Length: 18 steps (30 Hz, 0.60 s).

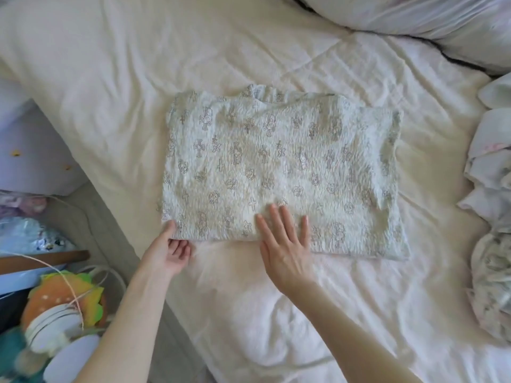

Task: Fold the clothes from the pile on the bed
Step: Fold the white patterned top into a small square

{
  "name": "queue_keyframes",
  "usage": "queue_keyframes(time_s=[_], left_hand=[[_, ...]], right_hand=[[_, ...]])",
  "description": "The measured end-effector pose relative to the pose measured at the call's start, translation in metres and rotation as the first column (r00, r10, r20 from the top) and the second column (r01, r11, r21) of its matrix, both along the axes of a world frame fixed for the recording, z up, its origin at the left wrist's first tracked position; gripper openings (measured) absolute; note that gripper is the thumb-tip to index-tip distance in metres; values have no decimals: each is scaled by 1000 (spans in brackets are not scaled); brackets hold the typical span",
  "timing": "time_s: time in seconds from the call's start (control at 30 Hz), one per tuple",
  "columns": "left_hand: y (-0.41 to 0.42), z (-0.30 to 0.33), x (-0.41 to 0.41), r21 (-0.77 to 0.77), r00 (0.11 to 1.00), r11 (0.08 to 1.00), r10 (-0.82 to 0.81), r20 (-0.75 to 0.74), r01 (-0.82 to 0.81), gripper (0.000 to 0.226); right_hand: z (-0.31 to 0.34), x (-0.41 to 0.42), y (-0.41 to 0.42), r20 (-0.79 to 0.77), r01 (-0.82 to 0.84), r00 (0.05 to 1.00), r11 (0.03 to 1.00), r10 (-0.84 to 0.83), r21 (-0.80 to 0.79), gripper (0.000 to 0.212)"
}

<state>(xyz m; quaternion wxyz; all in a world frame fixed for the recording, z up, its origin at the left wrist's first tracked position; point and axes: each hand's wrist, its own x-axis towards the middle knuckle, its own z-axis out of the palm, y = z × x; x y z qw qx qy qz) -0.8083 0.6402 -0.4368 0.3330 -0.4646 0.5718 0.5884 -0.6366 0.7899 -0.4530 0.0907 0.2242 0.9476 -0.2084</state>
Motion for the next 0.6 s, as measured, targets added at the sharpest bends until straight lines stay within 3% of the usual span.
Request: queue_keyframes(time_s=[0.13, 0.2, 0.27, 0.3, 0.33, 0.4, 0.47, 0.53, 0.6], left_hand=[[3, 13, -10, -44, 996, 997, -63, 62, 65, 14], [12, 24, -1, -149, 994, 988, -64, -86, 51, 15], [31, 42, 14, -218, 957, 976, -53, -284, -11, 12], [44, 53, 23, -245, 918, 970, -84, -389, -15, 8], [60, 65, 31, -284, 850, 959, -158, -502, 10, 10], [97, 87, 50, -363, 606, 927, -344, -718, 97, 16], [139, 100, 72, -423, 316, 877, -477, -820, 227, 10], [179, 100, 102, -488, 65, 767, -561, -825, 416, 3], [212, 91, 133, -571, -189, 567, -591, -784, 594, 10]], right_hand=[[-17, -5, 6, 130, -10, 991, 996, 21, -89, 50], [-17, -6, 11, 130, -21, 991, 991, 37, -129, 50], [-7, -6, 17, 57, 62, 997, 949, -46, -308, 47], [3, -4, 21, 27, 159, 986, 868, -166, -470, 46], [15, -2, 27, 39, 276, 943, 712, -330, -645, 46], [41, 9, 45, 189, 411, 769, 245, -611, -878, 47], [60, 28, 71, 343, 348, 593, -152, -728, -925, 46], [69, 51, 101, 409, 214, 418, -350, -811, -912, 42], [71, 74, 130, 413, 158, 253, -383, -875, -910, 43]])
